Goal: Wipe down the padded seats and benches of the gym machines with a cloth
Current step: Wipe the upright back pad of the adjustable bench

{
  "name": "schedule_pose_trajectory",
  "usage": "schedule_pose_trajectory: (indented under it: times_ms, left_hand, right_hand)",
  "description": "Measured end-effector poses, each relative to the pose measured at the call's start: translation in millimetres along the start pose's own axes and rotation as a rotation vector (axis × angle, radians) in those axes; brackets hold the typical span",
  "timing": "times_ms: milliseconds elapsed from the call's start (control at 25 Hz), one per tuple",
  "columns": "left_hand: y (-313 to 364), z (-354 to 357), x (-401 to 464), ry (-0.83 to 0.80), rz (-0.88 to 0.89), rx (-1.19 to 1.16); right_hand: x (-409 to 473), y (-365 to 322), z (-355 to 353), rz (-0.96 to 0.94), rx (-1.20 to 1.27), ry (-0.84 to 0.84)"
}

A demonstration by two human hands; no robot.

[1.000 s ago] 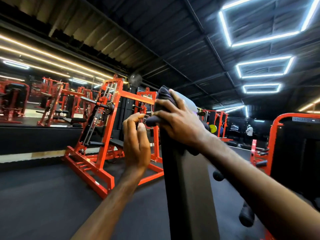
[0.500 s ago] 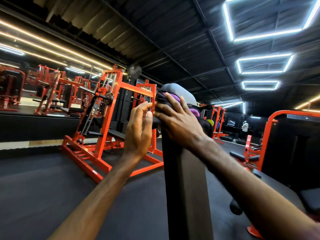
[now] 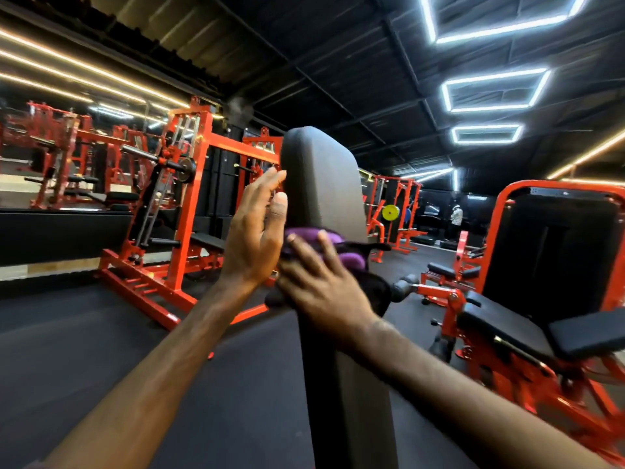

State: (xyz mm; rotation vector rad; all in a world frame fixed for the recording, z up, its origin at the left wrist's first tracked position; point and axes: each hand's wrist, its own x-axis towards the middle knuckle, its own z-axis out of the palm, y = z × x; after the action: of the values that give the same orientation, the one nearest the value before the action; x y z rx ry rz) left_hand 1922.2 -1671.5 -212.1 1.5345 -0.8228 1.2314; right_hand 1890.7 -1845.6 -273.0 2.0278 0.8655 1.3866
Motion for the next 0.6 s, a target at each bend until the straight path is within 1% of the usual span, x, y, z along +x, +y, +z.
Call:
schedule_pose_trajectory:
  times_ms: [40,80,160,240,280,360,440,520,600]
  left_hand:
    - [0,3,1,-0.026,0.001,-0.001]
    - [0,8,2,-0.06,-0.006,0.0]
    - [0,17,4,-0.12,-0.02,0.029]
    - [1,31,2,-0.162,-0.02,0.056]
    - [1,37,0,-0.178,-0.026,0.066]
    - [-1,41,-4,-0.21,-0.034,0.088]
    - [-1,43,-7,-0.205,-0.028,0.103]
    - [1,50,-11,-0.177,-0.035,0.112]
    - [1,55,-19,-0.158,-0.037,0.11]
  right_hand:
    - [-10,-5,1,-0.047,-0.006,-0.019]
    - [-14,-3,0,-0.053,-0.004,-0.037]
    - [-2,2,-7,0.043,-0.002,-0.03]
    - [-10,-9,-8,0.164,0.021,-0.059]
    - [-26,-23,-3,0.166,0.034,-0.048]
    - [-67,-53,1,0.112,0.042,-0.038]
    - [-84,-58,-3,0.074,0.027,-0.059]
    - [-71,-50,-4,0.134,0.044,-0.064]
    - [-67,-59,-4,0.22,0.064,-0.081]
